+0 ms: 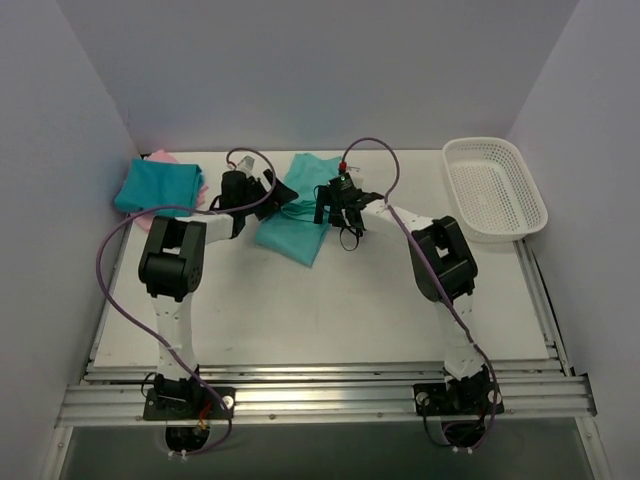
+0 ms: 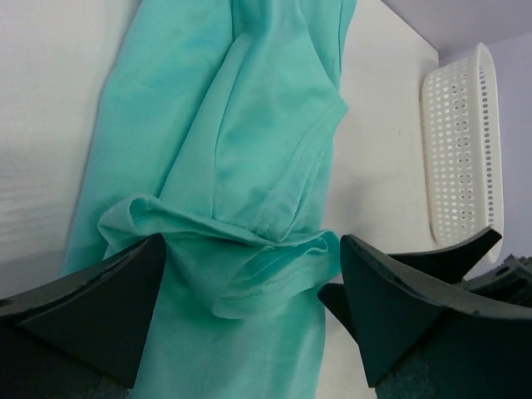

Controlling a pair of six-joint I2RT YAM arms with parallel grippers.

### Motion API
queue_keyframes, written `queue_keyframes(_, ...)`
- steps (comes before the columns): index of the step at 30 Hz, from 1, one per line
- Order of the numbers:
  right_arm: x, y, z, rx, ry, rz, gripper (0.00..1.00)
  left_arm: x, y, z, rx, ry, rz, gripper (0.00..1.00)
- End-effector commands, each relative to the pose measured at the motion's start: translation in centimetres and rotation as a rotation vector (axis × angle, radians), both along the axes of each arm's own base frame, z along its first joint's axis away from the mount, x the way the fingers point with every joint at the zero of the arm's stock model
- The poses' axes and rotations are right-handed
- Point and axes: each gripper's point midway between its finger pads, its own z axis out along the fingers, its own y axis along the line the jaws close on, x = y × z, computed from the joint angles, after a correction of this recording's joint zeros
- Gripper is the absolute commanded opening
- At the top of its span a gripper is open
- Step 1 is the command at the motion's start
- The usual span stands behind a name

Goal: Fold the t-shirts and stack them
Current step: Fold the tshirt

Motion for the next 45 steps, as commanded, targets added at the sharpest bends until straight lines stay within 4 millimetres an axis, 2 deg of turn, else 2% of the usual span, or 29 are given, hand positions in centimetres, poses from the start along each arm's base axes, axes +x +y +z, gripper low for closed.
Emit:
queue_keyframes(1, -0.4, -1.1, 5.9, 0.029, -0.091, -0.012, 0.96, 1.6, 0.8, 7.6, -0.023, -0.146, -0.027, 0.94)
queue_keyframes(2, -0.6, -1.2, 7.3, 0.042, -0.111, -0.013, 0.96, 2.0, 1.6, 9.2, -0.022, -0.165, -0.015, 0.94)
queue_keyframes(3, -0.8, -1.4, 7.7, 0.045, -0.12, -0.015, 0.96, 1.8, 2.0, 11.7, -0.025, -0.205, -0.011, 0.94)
queue_keyframes(5, -1.6, -2.0, 8.6, 0.049, -0.134, -0.021, 0.96, 1.7, 2.9, 14.1, -0.012, -0.24, -0.003, 0.94)
queue_keyframes(6, -1.8, -2.1, 9.0, 0.054, -0.142, -0.023, 0.96, 1.7, 3.8, 16.8, -0.017, -0.287, 0.011, 0.94)
queue_keyframes(8, -2.3, -2.3, 9.7, 0.067, -0.152, -0.023, 0.96, 1.6, 4.7, 18.3, -0.002, -0.289, 0.027, 0.94)
queue_keyframes(9, -2.5, -2.3, 9.9, 0.072, -0.154, -0.024, 0.96, 1.6, 5.3, 20.0, -0.001, -0.308, 0.039, 0.94)
queue_keyframes(11, -2.9, -1.9, 10.5, 0.098, -0.159, -0.017, 0.96, 1.0, 5.8, 20.3, 0.011, -0.295, 0.048, 0.94)
queue_keyframes(12, -2.6, -1.0, 11.1, 0.14, -0.182, 0.008, 0.96, 0.4, 5.8, 21.4, 0.008, -0.317, 0.049, 0.94)
queue_keyframes(13, -2.8, -0.1, 11.4, 0.163, -0.189, 0.031, 0.96, -0.4, 5.9, 19.6, 0.006, -0.278, 0.051, 0.94)
queue_keyframes(14, -2.8, 0.7, 11.2, 0.185, -0.184, 0.047, 0.91, -0.9, 5.8, 19.8, -0.008, -0.302, 0.05, 0.94)
queue_keyframes(15, -2.4, 2.0, 12.0, 0.221, -0.198, 0.074, 0.87, -1.9, 5.8, 20.5, -0.035, -0.313, 0.051, 0.94)
queue_keyframes(16, -2.2, 3.0, 12.1, 0.228, -0.201, 0.086, 0.75, -2.9, 5.8, 18.3, -0.042, -0.289, 0.052, 0.94)
queue_keyframes(17, -2.0, 4.1, 10.6, 0.238, -0.165, 0.108, 0.67, -3.6, 5.8, 17.8, -0.053, -0.283, 0.057, 0.94)
queue_keyframes(18, -1.2, 5.3, 11.7, 0.262, -0.181, 0.12, 0.55, -4.4, 5.9, 18.1, -0.068, -0.289, 0.065, 0.94)
queue_keyframes(19, -1.0, 6.4, 11.6, 0.282, -0.17, 0.143, 0.44, -5.5, 5.9, 16.0, -0.065, -0.247, 0.066, 0.94)
queue_keyframes(20, -0.7, 7.6, 9.8, 0.286, -0.142, 0.156, 0.26, -6.1, 5.8, 16.5, -0.072, -0.268, 0.065, 0.94)
queue_keyframes(21, -0.5, 8.6, 9.6, 0.296, -0.14, 0.17, 0.16, -6.6, 5.7, 16.2, -0.07, -0.265, 0.064, 0.94)
queue_keyframes(22, 0.3, 9.9, 11.0, 0.319, -0.169, 0.183, 0.07, -7.0, 5.5, 15.9, -0.066, -0.265, 0.065, 0.94)
queue_keyframes(23, 0.2, 11.2, 9.2, 0.303, -0.142, 0.196, 0.0, -7.9, 5.2, 15.3, -0.059, -0.257, 0.056, 0.94)
queue_keyframes(24, 0.3, 12.1, 9.2, 0.304, -0.145, 0.207, 0.0, -8.2, 5.1, 15.1, -0.051, -0.254, 0.057, 0.94)
queue_keyframes(25, 1.0, 13.3, 10.7, 0.323, -0.179, 0.218, 0.0, -8.4, 5.1, 14.9, -0.046, -0.252, 0.057, 0.94)
queue_keyframes(26, 1.0, 14.1, 9.2, 0.311, -0.162, 0.225, 0.0, -8.9, 5.0, 14.9, -0.044, -0.252, 0.052, 0.94)
queue_keyframes(30, 1.4, 16.1, 8.3, 0.337, -0.144, 0.234, 0.0, -9.5, 5.4, 14.9, -0.019, -0.257, 0.06, 0.94)
queue_keyframes(31, 1.4, 16.3, 7.5, 0.336, -0.132, 0.232, 0.0, -9.5, 5.5, 15.0, -0.015, -0.262, 0.065, 0.94)
queue_keyframes(32, 1.5, 16.6, 7.8, 0.341, -0.141, 0.234, 0.0, -9.6, 5.5, 14.9, -0.016, -0.26, 0.062, 0.94)
queue_keyframes(41, 2.2, 16.7, 4.1, 0.332, -0.1, 0.217, 0.0, -9.6, 5.1, 13.7, -0.021, -0.249, 0.047, 0.94)
queue_keyframes(45, 3.3, 16.1, 3.4, 0.32, -0.103, 0.196, 0.0, -9.7, 5.0, 13.1, -0.017, -0.241, 0.036, 0.94)
